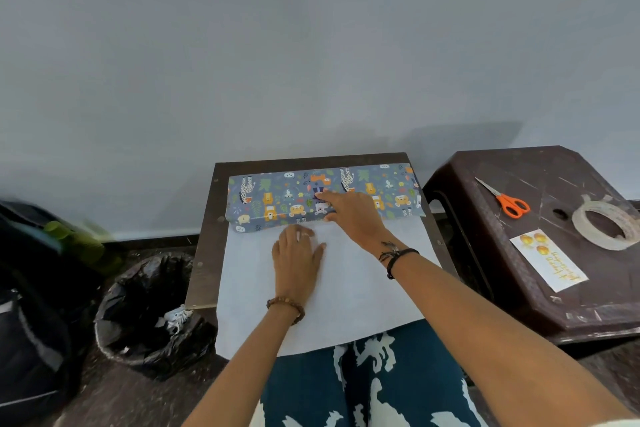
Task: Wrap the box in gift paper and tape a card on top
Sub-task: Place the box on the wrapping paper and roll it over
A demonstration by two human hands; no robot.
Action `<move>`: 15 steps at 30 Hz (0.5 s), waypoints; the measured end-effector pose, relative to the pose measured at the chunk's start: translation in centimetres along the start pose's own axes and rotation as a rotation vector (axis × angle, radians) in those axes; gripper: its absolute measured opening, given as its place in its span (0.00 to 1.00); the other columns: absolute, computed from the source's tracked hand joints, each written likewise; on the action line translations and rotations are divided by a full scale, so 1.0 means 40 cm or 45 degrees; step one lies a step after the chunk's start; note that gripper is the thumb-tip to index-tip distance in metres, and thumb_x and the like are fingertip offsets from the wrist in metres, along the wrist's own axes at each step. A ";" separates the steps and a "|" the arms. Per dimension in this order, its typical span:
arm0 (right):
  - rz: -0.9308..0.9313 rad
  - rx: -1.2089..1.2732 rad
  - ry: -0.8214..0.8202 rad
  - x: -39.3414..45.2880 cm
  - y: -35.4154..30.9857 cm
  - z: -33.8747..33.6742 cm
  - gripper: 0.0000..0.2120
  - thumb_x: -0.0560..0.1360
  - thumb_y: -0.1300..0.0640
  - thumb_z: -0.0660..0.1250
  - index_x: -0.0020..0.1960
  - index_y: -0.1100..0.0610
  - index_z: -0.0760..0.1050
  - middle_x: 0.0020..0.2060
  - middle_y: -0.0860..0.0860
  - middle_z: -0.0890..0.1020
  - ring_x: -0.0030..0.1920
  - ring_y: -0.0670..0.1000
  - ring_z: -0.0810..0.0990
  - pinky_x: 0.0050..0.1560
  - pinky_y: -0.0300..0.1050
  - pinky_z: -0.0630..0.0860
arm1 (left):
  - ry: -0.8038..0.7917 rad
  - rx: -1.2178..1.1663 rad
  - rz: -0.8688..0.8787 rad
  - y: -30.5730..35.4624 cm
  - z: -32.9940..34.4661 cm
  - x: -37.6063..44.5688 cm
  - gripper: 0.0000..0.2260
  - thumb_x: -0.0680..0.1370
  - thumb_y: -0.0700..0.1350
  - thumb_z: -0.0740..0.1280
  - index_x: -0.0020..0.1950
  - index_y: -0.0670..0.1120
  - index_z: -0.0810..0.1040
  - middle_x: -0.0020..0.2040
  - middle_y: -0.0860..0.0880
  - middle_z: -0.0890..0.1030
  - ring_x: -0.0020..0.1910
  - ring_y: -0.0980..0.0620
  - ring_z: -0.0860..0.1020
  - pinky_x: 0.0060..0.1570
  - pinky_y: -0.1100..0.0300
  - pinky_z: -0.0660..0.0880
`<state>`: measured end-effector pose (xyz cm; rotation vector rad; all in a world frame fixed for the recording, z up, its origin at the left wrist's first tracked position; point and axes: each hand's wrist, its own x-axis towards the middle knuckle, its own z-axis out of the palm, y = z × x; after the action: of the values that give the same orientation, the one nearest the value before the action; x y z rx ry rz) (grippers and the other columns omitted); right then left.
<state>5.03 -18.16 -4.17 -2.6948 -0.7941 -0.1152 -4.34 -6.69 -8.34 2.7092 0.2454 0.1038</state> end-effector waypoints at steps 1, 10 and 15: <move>0.013 -0.021 -0.003 0.000 0.000 -0.001 0.18 0.77 0.56 0.64 0.67 0.52 0.71 0.49 0.53 0.84 0.49 0.53 0.81 0.45 0.42 0.74 | 0.109 -0.072 0.066 -0.004 -0.021 0.017 0.17 0.78 0.50 0.62 0.63 0.42 0.73 0.64 0.45 0.70 0.66 0.45 0.67 0.65 0.54 0.64; 0.061 -0.066 -0.011 -0.006 0.002 0.012 0.30 0.75 0.51 0.66 0.73 0.52 0.58 0.42 0.54 0.82 0.40 0.55 0.80 0.35 0.42 0.70 | -0.460 0.331 0.295 0.012 -0.109 0.224 0.33 0.79 0.58 0.55 0.77 0.45 0.46 0.77 0.48 0.45 0.76 0.46 0.42 0.71 0.40 0.42; 0.067 0.049 -0.084 -0.021 0.011 0.012 0.32 0.73 0.50 0.69 0.72 0.51 0.59 0.48 0.55 0.81 0.47 0.58 0.80 0.43 0.48 0.76 | -0.435 0.434 0.306 -0.003 -0.087 0.186 0.35 0.79 0.54 0.59 0.77 0.45 0.41 0.77 0.49 0.40 0.76 0.47 0.41 0.71 0.40 0.43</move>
<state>4.54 -18.80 -4.89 -2.6929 -0.7356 0.0016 2.56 -3.79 -4.95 3.0199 -0.1814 -0.3615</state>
